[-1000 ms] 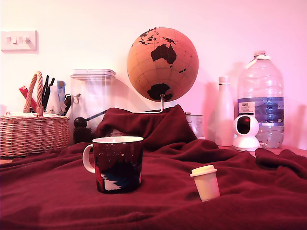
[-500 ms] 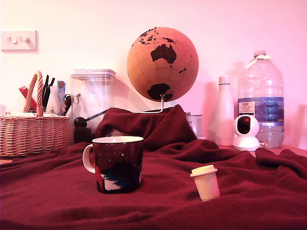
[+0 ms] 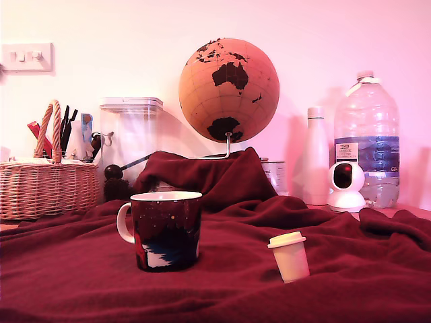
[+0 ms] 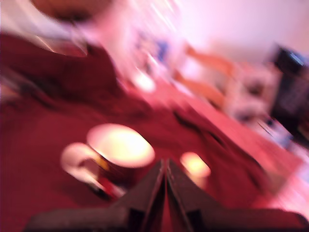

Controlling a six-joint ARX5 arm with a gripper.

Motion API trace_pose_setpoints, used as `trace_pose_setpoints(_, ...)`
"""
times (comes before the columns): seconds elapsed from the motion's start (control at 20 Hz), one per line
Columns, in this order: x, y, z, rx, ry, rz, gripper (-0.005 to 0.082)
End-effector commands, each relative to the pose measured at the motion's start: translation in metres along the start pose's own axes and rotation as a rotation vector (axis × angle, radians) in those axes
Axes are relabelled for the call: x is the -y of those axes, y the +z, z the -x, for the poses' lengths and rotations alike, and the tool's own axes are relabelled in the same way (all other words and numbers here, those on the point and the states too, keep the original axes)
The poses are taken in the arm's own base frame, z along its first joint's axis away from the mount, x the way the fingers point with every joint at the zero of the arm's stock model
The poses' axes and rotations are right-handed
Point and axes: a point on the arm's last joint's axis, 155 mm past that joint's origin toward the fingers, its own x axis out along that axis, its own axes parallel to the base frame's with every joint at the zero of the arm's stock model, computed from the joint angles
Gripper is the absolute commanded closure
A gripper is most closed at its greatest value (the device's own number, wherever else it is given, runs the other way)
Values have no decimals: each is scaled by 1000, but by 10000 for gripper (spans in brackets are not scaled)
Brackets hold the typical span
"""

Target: Pick up the coffee capsules on the table and drop them inside the coffee cup

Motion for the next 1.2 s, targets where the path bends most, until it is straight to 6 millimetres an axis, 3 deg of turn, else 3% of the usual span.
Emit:
trace_pose_setpoints(0.0,11,-6,-5,-29,-44,-4,788)
trace_pose_setpoints(0.55,57,-54,-36,-208,-167,-113,788)
trace_pose_setpoints(1.0,59,-68,-48,-241,-155,-145,775)
trace_pose_setpoints(1.05,59,-67,-48,-240,-155,-145,730)
trace_pose_setpoints(1.1,59,-67,-48,-236,-155,-145,609)
trace_pose_setpoints(1.15,60,-66,-48,-235,-156,-146,426)
